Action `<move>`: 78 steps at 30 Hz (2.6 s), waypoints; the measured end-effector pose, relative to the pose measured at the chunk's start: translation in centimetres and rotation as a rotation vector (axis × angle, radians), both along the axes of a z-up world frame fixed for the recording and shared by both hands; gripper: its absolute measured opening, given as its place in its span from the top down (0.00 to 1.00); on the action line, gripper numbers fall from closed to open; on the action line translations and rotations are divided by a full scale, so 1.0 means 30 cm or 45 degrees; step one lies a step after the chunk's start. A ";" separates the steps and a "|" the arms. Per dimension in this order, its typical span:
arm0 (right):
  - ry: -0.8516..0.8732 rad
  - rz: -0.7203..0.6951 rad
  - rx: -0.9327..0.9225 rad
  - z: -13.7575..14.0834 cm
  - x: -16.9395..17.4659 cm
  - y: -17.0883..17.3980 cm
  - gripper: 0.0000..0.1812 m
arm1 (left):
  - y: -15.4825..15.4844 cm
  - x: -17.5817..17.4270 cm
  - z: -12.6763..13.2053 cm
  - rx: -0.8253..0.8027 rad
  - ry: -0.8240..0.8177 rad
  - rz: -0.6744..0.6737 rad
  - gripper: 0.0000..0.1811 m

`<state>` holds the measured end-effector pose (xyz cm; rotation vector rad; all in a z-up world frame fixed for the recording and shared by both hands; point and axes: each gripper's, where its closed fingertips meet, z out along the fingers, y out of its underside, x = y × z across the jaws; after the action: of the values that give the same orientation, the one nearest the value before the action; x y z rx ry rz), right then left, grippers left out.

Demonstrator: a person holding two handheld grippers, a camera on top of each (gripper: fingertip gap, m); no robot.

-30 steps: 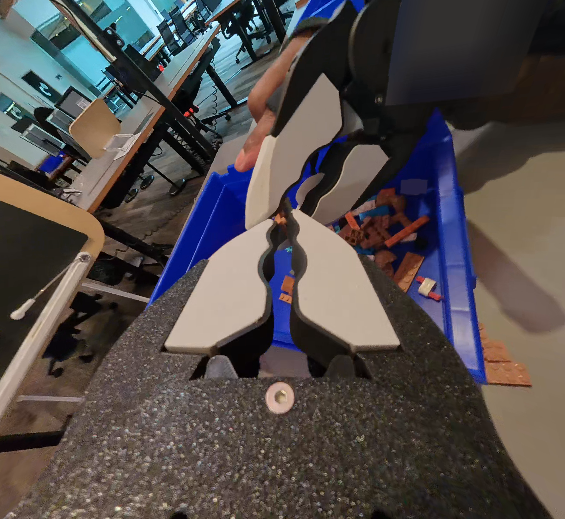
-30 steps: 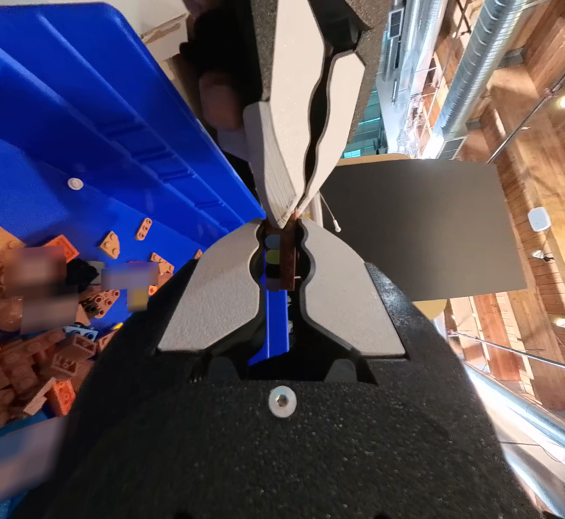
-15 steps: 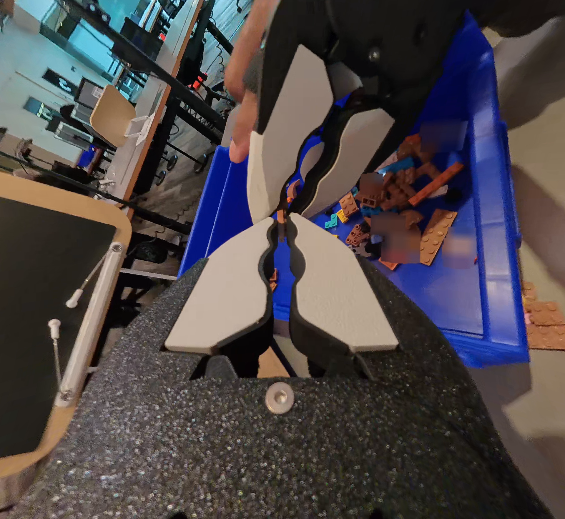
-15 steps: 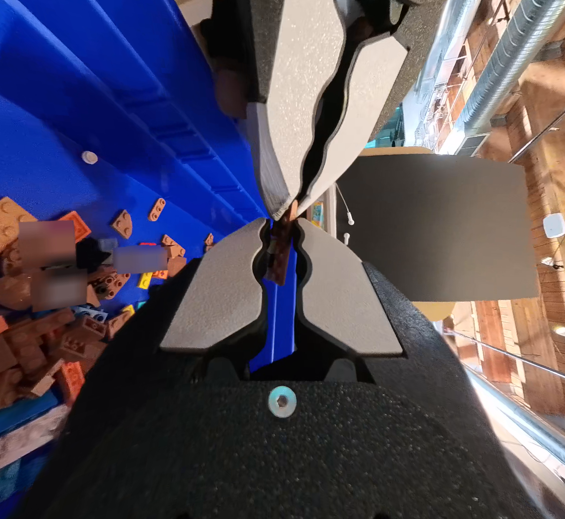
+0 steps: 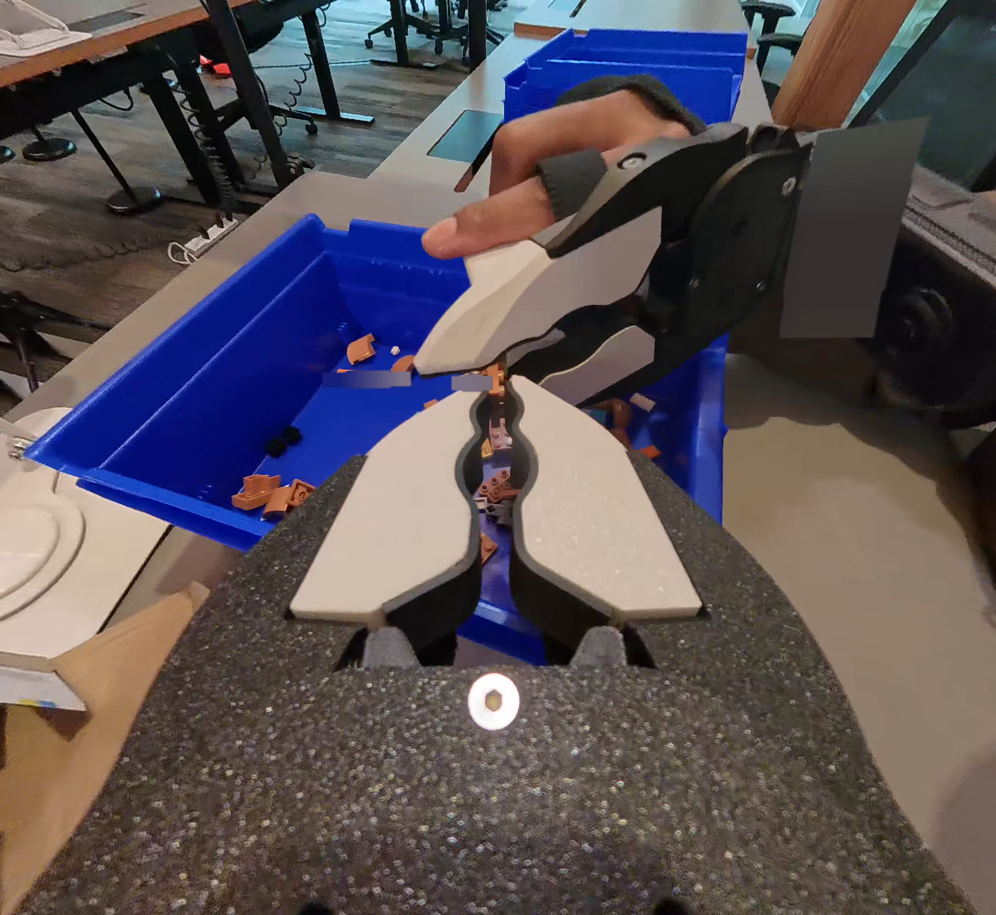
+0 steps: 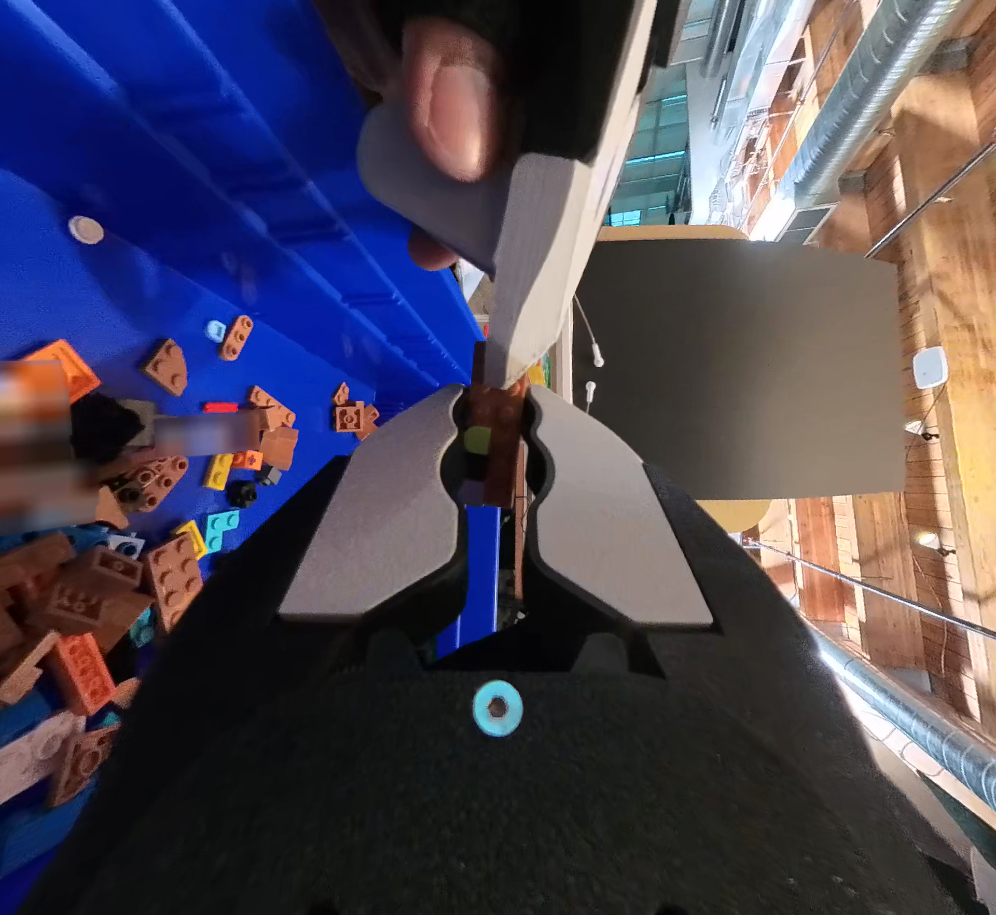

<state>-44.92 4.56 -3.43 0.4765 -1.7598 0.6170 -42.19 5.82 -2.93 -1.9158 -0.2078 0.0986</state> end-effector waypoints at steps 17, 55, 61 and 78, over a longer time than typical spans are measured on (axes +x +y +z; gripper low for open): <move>-0.130 -0.010 0.013 -0.042 0.002 -0.009 0.92 | -0.016 -0.003 -0.029 -0.411 0.652 0.048 0.97; -0.017 -0.081 0.022 -0.014 -0.035 0.002 0.81 | -0.024 0.004 0.011 -0.156 0.220 0.038 0.97; 0.039 -0.081 -0.003 0.011 -0.035 0.003 0.90 | -0.026 0.013 0.017 -0.103 0.091 0.008 0.97; -0.093 -0.113 0.052 -0.046 -0.044 0.010 0.93 | -0.033 -0.011 -0.021 -0.522 0.788 0.088 0.97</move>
<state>-46.25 4.87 -4.81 0.4057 -1.8557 0.5429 -42.51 4.82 -3.56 -2.1790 0.1790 0.8193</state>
